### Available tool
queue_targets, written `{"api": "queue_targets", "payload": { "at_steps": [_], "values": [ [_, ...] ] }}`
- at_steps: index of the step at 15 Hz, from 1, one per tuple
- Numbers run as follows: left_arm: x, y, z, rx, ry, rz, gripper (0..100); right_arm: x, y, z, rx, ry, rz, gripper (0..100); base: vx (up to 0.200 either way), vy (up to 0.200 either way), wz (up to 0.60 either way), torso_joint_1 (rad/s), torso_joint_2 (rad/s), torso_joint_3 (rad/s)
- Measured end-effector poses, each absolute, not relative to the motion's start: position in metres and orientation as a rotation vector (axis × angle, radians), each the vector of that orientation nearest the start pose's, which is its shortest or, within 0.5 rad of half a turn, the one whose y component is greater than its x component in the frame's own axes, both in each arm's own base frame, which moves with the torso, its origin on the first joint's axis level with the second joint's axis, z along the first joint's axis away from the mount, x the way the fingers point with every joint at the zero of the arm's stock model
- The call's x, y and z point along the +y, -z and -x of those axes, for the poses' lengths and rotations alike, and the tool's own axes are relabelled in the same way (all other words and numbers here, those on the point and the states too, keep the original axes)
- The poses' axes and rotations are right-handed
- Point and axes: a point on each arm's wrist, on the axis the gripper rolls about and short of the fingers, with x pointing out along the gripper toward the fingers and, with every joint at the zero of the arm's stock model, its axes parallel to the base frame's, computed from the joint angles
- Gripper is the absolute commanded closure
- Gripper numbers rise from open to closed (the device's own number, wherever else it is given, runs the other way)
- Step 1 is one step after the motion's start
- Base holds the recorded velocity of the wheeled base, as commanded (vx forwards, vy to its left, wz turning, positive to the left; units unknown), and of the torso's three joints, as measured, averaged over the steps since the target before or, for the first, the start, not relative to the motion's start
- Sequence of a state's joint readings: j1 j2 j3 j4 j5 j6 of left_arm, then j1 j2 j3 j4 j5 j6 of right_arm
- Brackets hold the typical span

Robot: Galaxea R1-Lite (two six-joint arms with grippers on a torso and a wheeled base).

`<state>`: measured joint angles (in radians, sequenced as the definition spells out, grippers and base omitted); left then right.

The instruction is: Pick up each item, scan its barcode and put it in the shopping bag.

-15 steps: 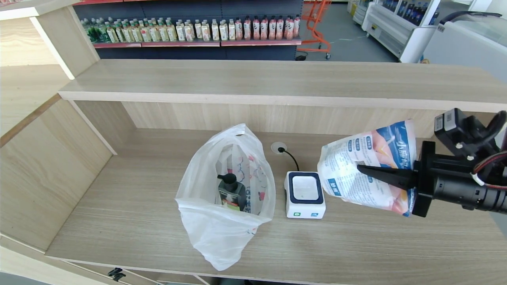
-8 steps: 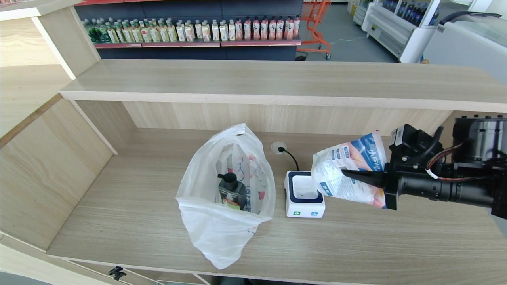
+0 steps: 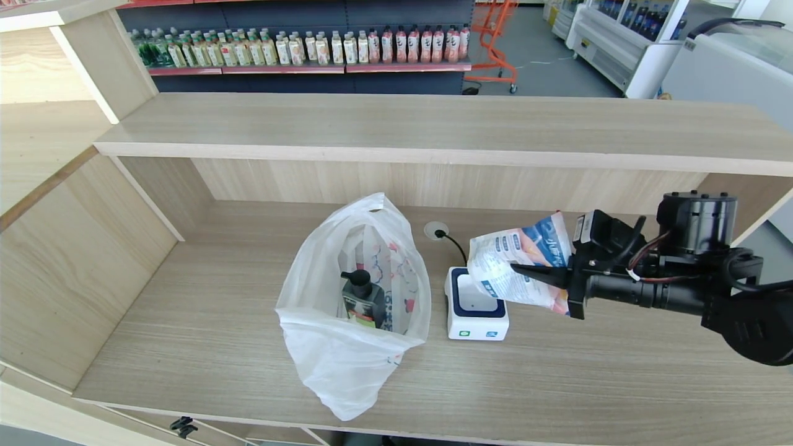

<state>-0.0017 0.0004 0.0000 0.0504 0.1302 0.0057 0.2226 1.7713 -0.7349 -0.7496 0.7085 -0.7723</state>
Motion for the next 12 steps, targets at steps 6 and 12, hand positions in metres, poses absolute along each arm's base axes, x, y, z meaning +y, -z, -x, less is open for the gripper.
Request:
{"api": "queue_targets", "payload": {
  "at_steps": [6,12],
  "values": [
    [0.003,-0.070,0.023,0.051,-0.128,-0.010,0,0.098,-0.136,-0.315,-0.094,-1.026,0.653,100,0.000,0.000,0.00,0.000,0.00,0.000],
    [0.003,-0.070,0.023,0.051,-0.128,-0.009,0,0.105,-0.128,-0.332,-0.105,-1.031,0.673,100,0.000,0.000,0.00,0.000,0.00,0.000]
  ]
}}
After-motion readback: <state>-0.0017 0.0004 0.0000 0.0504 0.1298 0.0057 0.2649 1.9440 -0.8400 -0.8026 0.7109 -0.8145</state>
